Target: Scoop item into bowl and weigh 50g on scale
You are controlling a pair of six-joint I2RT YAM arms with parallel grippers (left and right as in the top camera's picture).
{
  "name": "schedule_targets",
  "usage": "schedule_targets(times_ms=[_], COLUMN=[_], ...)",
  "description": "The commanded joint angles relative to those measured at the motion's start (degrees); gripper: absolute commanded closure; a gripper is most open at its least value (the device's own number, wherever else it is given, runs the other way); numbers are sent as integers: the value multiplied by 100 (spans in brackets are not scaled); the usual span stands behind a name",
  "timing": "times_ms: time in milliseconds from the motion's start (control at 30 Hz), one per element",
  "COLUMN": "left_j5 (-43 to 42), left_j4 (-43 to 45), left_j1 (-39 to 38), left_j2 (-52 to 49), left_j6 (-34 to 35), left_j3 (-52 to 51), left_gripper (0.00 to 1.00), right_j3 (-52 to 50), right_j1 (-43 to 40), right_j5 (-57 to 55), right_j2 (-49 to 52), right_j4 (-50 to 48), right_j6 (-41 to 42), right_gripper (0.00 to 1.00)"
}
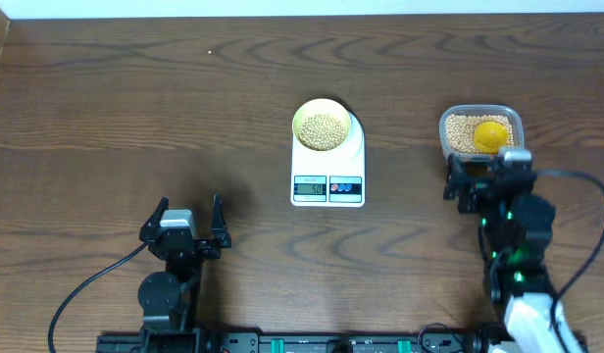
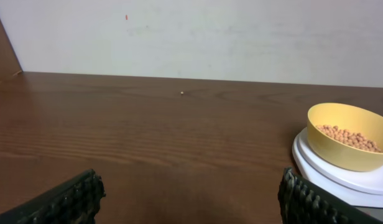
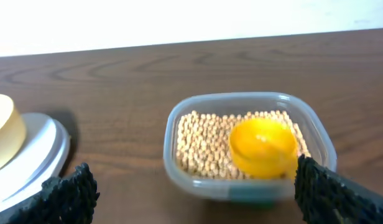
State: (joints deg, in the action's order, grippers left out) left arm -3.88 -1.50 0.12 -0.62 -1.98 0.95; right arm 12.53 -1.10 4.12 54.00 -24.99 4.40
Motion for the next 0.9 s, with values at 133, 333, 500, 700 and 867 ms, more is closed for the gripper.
schedule_targets(times_ms=[133, 333, 500, 700, 867], left_j5=[-13, -13, -13, -13, -11], left_j4=[-232, -232, -232, -232, -232], left_j1=[24, 24, 24, 24, 24], left_j2=[33, 33, 33, 33, 33], left_j6=[-98, -98, -98, -98, -98], left_j3=[-72, -72, -72, -72, -72], left_gripper=[8, 8, 8, 8, 8], right_j3=[-1064, -1222, -1222, -1222, -1222], right_j1=[50, 50, 50, 50, 50], right_j5=[-103, -122, -122, -122, -125], right_j2=[-1620, -2507, -2994, -3451, -4225], right_j4=[-57, 599, 813, 1137, 1974], right_j6=[461, 422, 413, 413, 409], right_gripper=[1, 1, 1, 1, 1])
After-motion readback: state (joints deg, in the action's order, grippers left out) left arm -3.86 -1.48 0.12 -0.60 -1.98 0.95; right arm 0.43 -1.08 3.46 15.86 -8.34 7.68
